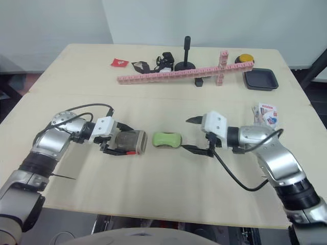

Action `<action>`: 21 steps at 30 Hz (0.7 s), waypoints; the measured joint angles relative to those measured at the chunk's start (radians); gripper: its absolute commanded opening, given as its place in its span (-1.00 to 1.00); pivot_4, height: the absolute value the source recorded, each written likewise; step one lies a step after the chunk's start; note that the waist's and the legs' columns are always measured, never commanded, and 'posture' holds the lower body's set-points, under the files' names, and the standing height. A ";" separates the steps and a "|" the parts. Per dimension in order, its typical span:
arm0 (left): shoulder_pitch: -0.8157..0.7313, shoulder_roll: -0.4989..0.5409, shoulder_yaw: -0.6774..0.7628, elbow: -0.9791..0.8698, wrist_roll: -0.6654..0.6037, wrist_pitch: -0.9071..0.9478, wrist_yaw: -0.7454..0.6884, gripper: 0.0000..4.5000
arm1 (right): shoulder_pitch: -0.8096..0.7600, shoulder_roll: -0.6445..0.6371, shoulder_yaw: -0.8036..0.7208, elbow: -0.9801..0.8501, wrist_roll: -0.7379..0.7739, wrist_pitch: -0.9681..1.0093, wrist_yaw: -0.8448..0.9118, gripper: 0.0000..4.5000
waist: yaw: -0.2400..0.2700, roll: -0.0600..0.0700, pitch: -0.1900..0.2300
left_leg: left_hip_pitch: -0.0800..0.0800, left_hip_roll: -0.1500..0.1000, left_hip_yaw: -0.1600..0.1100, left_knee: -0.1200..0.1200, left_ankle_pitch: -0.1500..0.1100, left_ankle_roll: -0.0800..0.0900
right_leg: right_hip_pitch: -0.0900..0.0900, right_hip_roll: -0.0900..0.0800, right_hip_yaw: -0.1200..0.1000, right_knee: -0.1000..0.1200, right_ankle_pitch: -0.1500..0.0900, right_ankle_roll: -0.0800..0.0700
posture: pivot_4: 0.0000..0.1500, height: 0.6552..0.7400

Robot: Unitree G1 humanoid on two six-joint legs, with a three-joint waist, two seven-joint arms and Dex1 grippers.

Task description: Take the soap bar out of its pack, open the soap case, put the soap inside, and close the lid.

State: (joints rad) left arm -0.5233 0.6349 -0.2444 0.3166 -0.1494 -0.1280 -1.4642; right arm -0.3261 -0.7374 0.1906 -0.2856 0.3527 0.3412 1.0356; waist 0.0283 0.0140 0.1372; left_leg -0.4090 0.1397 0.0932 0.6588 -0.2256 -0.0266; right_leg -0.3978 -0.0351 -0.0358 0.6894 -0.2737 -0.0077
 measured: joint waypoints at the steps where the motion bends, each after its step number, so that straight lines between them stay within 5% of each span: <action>1: 0.012 0.002 -0.002 -0.012 -0.001 0.008 0.000 0.54 | -0.041 0.000 0.038 0.017 -0.020 0.025 0.013 1.00 | -0.002 0.000 0.000 | 0.000 0.000 0.000 0.000 0.000 0.000 | 0.000 0.000 0.000 0.000 0.000 0.000 | 1.00 0.84; 21: 0.060 -0.006 -0.042 -0.098 0.004 0.045 0.017 0.54 | -0.241 0.193 0.233 0.164 -0.163 0.237 -0.024 1.00 | 0.003 0.000 0.000 | 0.000 0.001 0.002 0.000 0.001 -0.001 | -0.001 0.000 0.000 0.001 -0.002 -0.004 | 1.00 0.84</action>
State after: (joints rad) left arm -0.4636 0.6289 -0.2864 0.2190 -0.1457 -0.0830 -1.4474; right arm -0.5667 -0.5443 0.4232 -0.1217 0.1897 0.5783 1.0119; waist 0.0310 0.0140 0.1372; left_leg -0.4091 0.1407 0.0949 0.6590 -0.2251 -0.0274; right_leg -0.3985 -0.0350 -0.0362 0.6906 -0.2762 -0.0119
